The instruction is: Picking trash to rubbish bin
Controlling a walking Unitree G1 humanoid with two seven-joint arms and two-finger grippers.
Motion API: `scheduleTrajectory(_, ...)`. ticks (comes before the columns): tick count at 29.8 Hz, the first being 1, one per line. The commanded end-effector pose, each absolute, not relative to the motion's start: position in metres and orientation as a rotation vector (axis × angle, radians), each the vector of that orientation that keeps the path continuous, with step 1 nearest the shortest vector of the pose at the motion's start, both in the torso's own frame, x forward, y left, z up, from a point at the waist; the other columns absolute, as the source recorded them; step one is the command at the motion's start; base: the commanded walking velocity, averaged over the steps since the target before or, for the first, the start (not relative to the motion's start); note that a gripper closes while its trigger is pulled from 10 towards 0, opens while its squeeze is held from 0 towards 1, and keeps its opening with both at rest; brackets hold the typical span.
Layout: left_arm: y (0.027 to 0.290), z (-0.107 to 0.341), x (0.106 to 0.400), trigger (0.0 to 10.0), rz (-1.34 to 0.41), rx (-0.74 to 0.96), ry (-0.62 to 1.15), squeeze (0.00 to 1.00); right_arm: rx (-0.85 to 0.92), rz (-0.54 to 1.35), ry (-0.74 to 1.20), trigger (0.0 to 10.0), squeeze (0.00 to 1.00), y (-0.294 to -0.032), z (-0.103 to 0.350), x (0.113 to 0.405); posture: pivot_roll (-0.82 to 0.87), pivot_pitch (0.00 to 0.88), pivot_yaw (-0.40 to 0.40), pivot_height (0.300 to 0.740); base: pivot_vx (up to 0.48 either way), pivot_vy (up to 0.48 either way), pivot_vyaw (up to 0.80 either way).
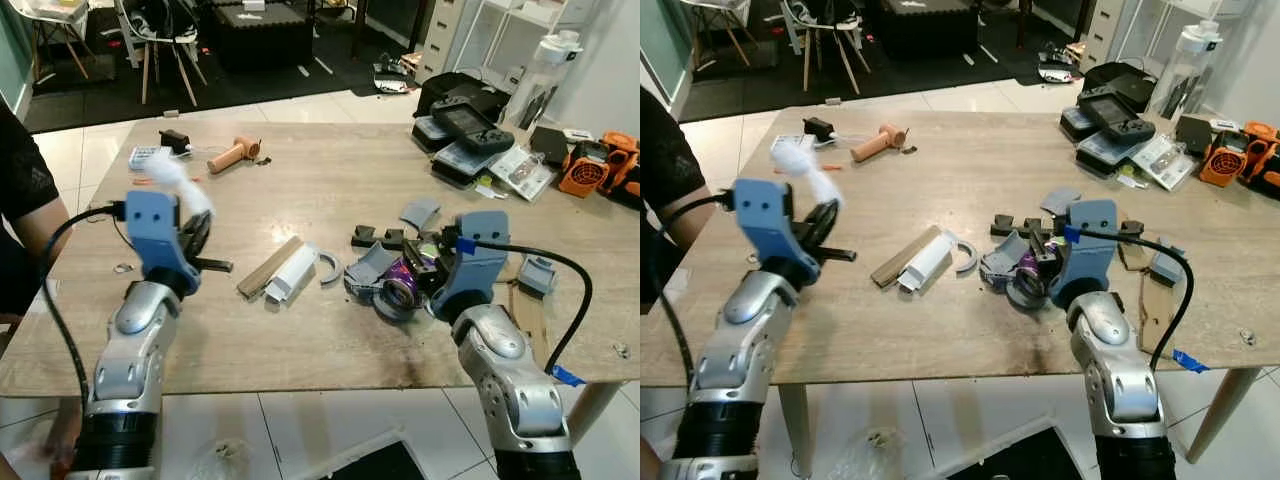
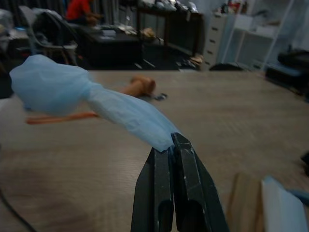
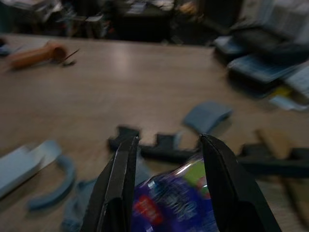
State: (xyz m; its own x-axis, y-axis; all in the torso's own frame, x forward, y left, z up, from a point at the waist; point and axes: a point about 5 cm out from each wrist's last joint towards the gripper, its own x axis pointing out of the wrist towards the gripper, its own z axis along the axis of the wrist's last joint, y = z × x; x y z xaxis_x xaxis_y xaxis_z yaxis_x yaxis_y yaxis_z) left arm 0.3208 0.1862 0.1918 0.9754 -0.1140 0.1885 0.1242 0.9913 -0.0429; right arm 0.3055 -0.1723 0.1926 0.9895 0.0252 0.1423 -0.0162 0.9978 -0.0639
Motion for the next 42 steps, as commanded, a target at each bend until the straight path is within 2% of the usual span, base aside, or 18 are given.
scheduleTrajectory(1,0.192,0.193,0.317,10.0,-0.086,-0.05,-0.19,0.0,-0.138,-0.057,-0.162,10.0,0.0,-0.184,0.194,0.309,-0.11,0.093,-0.015,0.74,0.0,0.0,0.0)
scheduleTrajectory(5,0.189,0.194,0.315,10.0,-0.083,-0.049,-0.188,0.0,-0.173,-0.051,-0.167,10.0,0.0,-0.186,0.194,0.311,-0.1,0.092,-0.015,0.74,0.0,0.0,0.0)
scheduleTrajectory(11,0.168,0.186,0.313,10.0,-0.172,-0.023,-0.163,0.0,-0.158,-0.013,-0.237,10.0,0.0,-0.179,0.198,0.306,-0.1,0.094,-0.013,0.74,0.0,0.0,0.0)
scheduleTrajectory(13,0.152,0.187,0.307,10.0,-0.329,-0.029,-0.178,0.0,-0.209,-0.026,-0.283,10.0,0.0,-0.177,0.2,0.302,-0.1,0.092,-0.009,0.74,0.0,0.0,0.0)
scheduleTrajectory(18,0.144,0.182,0.3,10.0,-0.445,0.048,-0.148,0.0,-0.201,-0.063,-0.28,10.0,0.0,-0.18,0.196,0.301,-0.1,0.095,-0.004,0.74,0.0,0.0,0.0)
scheduleTrajectory(21,0.145,0.18,0.301,10.0,-0.441,0.063,-0.138,0.0,-0.197,-0.063,-0.274,10.0,0.0,-0.18,0.194,0.301,-0.1,0.098,-0.003,0.74,0.0,0.0,-0.34)
scheduleTrajectory(22,0.148,0.179,0.307,10.0,-0.368,0.072,-0.131,0.0,-0.17,-0.063,-0.261,10.0,0.0,-0.181,0.192,0.302,-0.1,0.097,-0.004,0.74,0.0,0.0,-0.8)
scheduleTrajectory(25,0.148,0.182,0.313,10.0,-0.326,0.072,-0.143,0.0,-0.152,-0.062,-0.257,10.0,0.0,-0.18,0.19,0.302,-0.1,0.095,-0.002,0.74,0.0,0.0,-0.8)
scheduleTrajectory(30,0.14,0.185,0.313,10.0,-0.365,0.079,-0.168,0.0,-0.138,-0.066,-0.271,10.0,0.0,-0.177,0.19,0.301,-0.1,0.093,-0.003,0.74,0.0,0.0,-0.8)
scheduleTrajectory(42,0.141,0.185,0.314,10.0,-0.328,0.071,-0.173,0.0,-0.134,-0.076,-0.283,10.0,0.0,-0.176,0.191,0.302,-0.1,0.09,-0.003,0.74,0.0,0.0,-0.8)
